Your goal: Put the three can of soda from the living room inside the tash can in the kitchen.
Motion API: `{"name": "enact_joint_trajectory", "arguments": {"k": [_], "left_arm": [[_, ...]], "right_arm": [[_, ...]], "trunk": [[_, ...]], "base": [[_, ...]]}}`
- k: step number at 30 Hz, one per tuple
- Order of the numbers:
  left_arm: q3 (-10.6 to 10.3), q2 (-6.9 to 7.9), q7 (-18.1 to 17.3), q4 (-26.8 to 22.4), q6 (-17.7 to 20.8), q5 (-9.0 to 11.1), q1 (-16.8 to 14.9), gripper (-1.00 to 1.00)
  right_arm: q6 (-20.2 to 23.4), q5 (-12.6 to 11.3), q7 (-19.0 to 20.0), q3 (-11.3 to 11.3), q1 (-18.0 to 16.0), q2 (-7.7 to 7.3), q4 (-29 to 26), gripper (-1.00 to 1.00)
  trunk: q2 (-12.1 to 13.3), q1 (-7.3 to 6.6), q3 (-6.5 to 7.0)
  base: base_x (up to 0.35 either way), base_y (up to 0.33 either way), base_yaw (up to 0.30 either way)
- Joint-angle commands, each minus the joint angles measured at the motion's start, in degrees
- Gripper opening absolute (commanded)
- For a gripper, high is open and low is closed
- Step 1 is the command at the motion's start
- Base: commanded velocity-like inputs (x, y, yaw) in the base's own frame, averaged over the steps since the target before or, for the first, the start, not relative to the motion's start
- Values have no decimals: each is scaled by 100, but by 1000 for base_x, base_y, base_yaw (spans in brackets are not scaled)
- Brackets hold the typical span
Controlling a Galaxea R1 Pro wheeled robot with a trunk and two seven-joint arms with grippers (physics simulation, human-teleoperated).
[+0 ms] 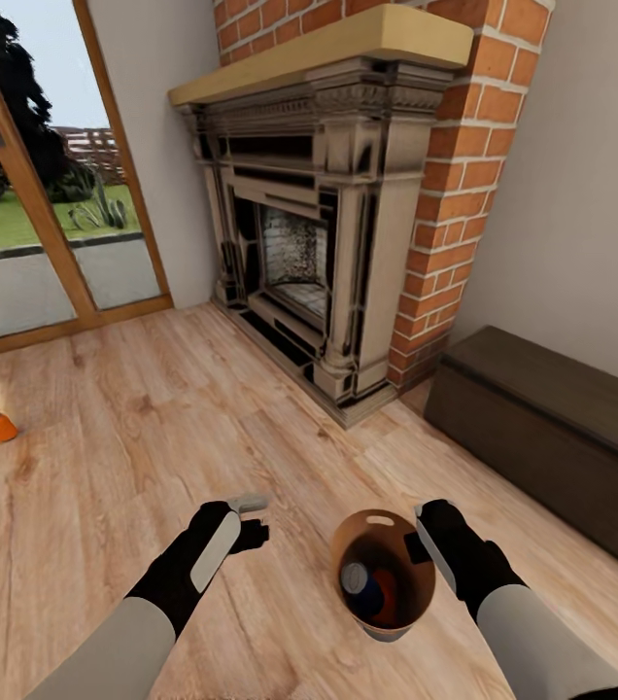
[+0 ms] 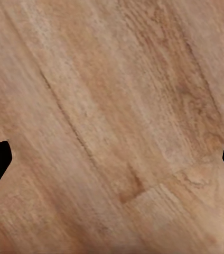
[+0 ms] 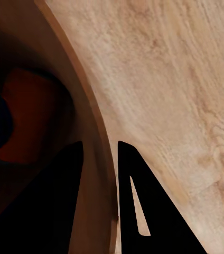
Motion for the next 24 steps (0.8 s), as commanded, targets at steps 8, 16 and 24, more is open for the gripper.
{"name": "enact_joint_trajectory", "arguments": {"k": [8,16,24], "left_arm": [[-5,15,166,11,5,14,1,100],[57,42,412,734,-8,36,-26,100],[74,49,400,2524,-206,76,-769,100]], "right_arm": [[-14,-82,18,-64,-10,-34,6,-100],[-15,-130,39,-86,-16,-149,12,-100],[42,-155,89,-419,-23,-222,35,-100]], "trunk": [[0,-1,-45],[0,-1,-88],[0,-1,-120]], "base": [[0,0,228],[0,0,234],[0,0,245]]}}
